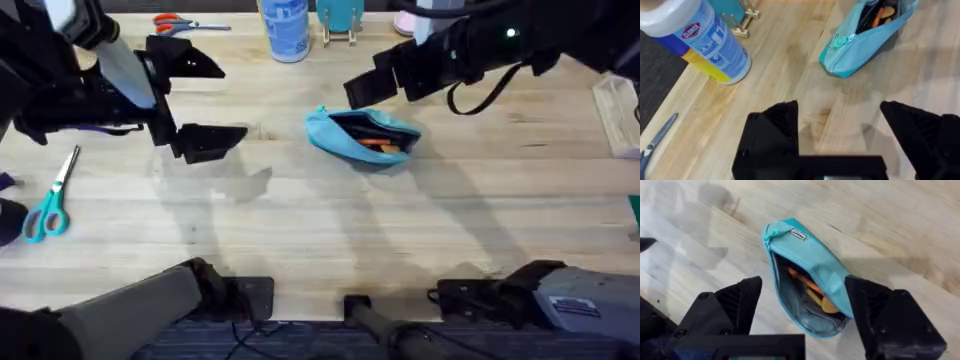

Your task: Unzip the bag, pick up the pens from the table one at a time and place them inside, then zip the bag closed.

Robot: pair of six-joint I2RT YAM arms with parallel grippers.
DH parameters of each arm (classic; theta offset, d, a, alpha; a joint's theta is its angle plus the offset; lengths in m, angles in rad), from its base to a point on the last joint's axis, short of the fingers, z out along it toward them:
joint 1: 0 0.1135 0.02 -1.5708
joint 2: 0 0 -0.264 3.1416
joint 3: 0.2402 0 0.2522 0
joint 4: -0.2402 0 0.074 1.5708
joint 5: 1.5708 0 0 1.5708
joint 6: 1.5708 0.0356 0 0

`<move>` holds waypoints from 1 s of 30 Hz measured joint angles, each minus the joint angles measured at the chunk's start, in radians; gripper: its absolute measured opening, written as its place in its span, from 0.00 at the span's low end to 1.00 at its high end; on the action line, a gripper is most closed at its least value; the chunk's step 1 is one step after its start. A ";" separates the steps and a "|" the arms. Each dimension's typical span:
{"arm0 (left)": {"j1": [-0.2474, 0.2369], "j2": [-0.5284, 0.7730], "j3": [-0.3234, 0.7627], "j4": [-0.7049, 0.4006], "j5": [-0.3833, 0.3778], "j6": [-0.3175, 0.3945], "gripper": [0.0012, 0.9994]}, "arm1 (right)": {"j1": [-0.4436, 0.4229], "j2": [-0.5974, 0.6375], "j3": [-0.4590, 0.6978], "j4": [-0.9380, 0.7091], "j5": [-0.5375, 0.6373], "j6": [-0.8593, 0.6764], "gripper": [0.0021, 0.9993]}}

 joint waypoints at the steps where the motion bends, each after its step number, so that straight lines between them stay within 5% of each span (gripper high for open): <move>1: 0.003 0.004 0.000 0.004 0.003 0.006 0.99 | 0.000 0.000 0.002 0.000 -0.002 0.009 1.00; 30: 0.004 0.044 0.000 0.038 0.016 0.028 0.99 | 0.000 0.000 0.036 0.025 -0.013 0.267 1.00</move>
